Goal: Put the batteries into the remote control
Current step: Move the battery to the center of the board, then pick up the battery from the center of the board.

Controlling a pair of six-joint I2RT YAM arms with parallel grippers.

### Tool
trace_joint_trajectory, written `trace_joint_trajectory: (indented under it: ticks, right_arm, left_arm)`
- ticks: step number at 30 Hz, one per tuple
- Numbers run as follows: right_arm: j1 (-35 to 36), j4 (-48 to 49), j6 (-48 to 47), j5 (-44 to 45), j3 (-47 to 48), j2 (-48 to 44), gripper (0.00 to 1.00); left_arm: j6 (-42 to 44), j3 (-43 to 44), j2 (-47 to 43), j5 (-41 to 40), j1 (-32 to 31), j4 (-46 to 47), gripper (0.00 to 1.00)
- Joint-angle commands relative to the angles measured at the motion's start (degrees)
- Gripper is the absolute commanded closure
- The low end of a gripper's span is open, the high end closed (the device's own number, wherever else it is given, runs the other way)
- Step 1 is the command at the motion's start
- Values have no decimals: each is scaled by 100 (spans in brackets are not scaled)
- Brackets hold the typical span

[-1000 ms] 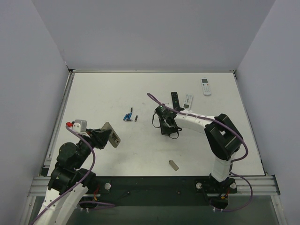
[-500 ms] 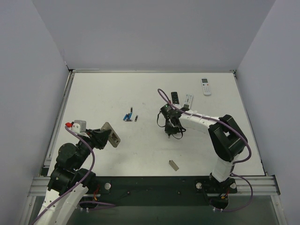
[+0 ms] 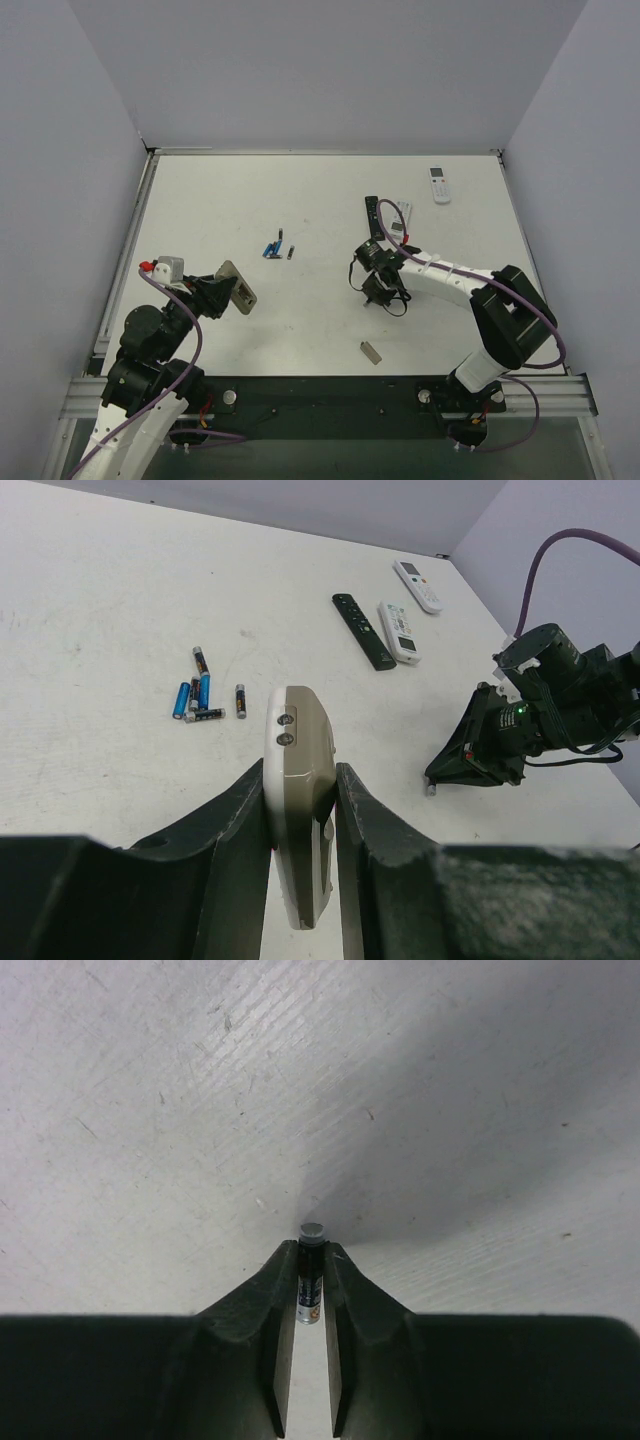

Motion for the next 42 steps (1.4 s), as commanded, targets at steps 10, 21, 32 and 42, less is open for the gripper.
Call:
trace_joint_trajectory:
  ticks: [10,21,32,42]
  right_arm:
    - [362,-203,65,201,277,109,50]
    - [705,69,-5450,-129,778,-1060,37]
    - [582,-949,-10410,-2082,1015,-754,38]
    - [433,-2031,-11424,-1767,1938,670,40]
  left_arm:
    - [24,74,-109,-35,9,259,100]
    - [25,66,-144,-26,9,267,100]
    - [33,101,-241,-34,-35,188,100]
    - [95,118,-241,-105,-53,153,100]
